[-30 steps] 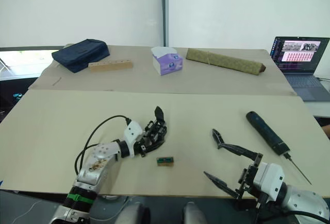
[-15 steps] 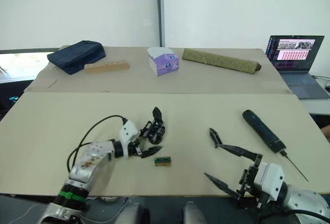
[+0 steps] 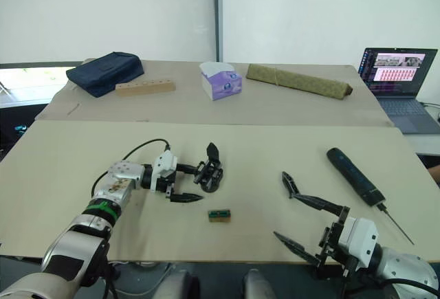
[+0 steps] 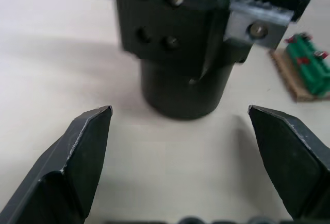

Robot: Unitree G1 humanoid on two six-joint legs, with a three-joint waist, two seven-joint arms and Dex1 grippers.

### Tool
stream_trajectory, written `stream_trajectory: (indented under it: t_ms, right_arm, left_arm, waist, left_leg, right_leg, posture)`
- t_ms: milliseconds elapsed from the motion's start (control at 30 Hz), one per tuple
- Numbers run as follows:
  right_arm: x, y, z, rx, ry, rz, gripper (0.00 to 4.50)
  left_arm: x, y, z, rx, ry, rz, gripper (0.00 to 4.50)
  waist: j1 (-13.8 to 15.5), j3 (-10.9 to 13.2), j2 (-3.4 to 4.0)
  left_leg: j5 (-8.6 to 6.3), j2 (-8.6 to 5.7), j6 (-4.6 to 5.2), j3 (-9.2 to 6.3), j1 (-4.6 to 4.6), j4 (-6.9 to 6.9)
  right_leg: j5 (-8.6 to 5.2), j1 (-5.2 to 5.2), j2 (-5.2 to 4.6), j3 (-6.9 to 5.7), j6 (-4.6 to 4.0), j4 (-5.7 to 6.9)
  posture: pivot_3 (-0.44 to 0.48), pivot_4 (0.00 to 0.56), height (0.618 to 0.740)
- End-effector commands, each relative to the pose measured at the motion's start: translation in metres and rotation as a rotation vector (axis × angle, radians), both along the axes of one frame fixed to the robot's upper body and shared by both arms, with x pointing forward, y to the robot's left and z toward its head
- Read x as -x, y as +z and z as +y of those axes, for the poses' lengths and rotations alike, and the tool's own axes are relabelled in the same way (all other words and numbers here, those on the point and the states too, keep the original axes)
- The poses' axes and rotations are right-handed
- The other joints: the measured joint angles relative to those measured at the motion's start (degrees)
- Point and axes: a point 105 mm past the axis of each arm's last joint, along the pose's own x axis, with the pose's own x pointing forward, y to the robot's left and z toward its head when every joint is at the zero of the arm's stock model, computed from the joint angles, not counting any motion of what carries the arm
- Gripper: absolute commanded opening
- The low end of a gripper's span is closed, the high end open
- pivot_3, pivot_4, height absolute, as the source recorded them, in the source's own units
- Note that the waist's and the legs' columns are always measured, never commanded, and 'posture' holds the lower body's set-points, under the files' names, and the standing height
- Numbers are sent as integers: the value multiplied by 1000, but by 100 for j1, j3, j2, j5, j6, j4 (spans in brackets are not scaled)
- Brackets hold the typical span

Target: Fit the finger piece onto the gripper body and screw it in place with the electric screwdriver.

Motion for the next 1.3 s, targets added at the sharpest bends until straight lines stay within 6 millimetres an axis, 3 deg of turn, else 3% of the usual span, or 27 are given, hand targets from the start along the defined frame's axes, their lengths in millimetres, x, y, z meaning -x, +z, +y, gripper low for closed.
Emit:
stream_trajectory:
  t_ms: [33,233,300,433,467,767,1000,1300]
  right_arm:
    - [2,10,1,-11,3,-49,4500]
    - [4,12,2,-9,-16,-56,4500]
    - [4,12,2,-8,-24,-55,4500]
    - [5,11,0,-7,-34,-56,4500]
    - [5,11,0,-8,-35,-56,4500]
    - [6,7,3,-20,-35,-42,4500]
    - [5,8,7,-26,-9,-32,4500]
    - [3,10,7,-23,-5,-34,4500]
  left_arm:
    - [-2,4,-10,-13,-59,-36,4462]
    - [-6,2,-17,-26,-61,-46,4462]
    - [-7,4,-16,-10,-51,-56,3945]
    - [-6,7,-11,31,-41,-70,2375]
    - [-6,8,-10,44,-25,-63,2272]
    - [3,18,-24,98,173,-103,2276]
    - [21,8,-35,46,139,-94,2276]
    - [9,0,-31,-9,142,-94,2276]
  waist:
    - [3,0,0]
    - [-4,0,0]
    - [-8,0,0]
    - [-13,1,-1]
    - [-18,1,-1]
    - [-65,0,2]
    - [-23,1,2]
    - [3,0,2]
  left_leg:
    - [0,0,1,-2,-1,4]
    - [-5,1,8,-4,-3,14]
    - [-5,0,8,-5,-2,14]
    - [-5,1,9,-4,-5,14]
    - [-5,1,9,-5,-5,14]
    - [-7,9,10,-4,-3,16]
    - [-7,5,10,-1,-1,19]
    - [-7,3,10,-1,3,19]
  right_leg:
    - [0,0,0,-1,1,1]
    - [0,2,0,-1,4,4]
    - [0,3,0,-2,4,5]
    - [0,0,0,-2,4,5]
    - [0,0,0,-2,4,5]
    - [0,0,0,0,5,13]
    - [-2,0,-2,1,6,15]
    - [-2,4,-1,1,7,14]
  posture:
    - [0,150,740]
    - [0,150,740]
    - [0,150,740]
    - [0,150,740]
    - [0,150,740]
    - [0,150,740]
    - [0,150,740]
    - [0,150,740]
